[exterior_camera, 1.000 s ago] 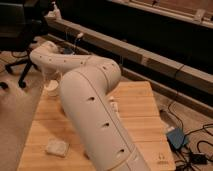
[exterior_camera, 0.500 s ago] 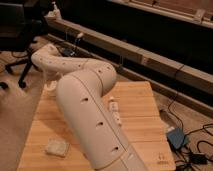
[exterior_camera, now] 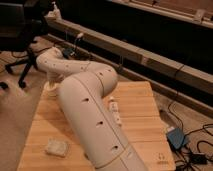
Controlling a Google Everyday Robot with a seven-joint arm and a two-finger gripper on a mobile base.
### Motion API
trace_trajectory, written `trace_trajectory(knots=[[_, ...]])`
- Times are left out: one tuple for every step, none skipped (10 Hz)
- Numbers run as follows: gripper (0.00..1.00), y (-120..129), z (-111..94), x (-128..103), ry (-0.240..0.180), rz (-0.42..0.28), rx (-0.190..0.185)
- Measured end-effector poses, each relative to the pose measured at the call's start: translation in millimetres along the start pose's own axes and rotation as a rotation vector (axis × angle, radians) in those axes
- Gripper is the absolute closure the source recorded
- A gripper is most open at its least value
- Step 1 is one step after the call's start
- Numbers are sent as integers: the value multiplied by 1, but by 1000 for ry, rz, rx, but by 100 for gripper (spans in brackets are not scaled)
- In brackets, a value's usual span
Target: Place the ceramic cup in the ceramic bowl
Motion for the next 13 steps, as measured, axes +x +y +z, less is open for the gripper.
trace_trajectory(knots=[[54,0,2,3,9,-9,-3],[66,1,3,7,21,-25,-3],[76,3,-1,9,26,-40,-2],[86,7,-8,11,27,-53,-7],[95,4,-21,13,25,-56,-15],[100,-2,-36,15,18,-56,-24],[100,-11,-54,24,15,-55,-27],[100,-21,-67,31,11,-49,-26],[100,-48,-92,50,0,-24,-16],[100,-68,-106,64,-8,-5,-10],[100,-87,-123,82,-18,18,-12],[100,-98,-139,98,-31,33,-26],[100,-111,-156,114,-50,48,-42]])
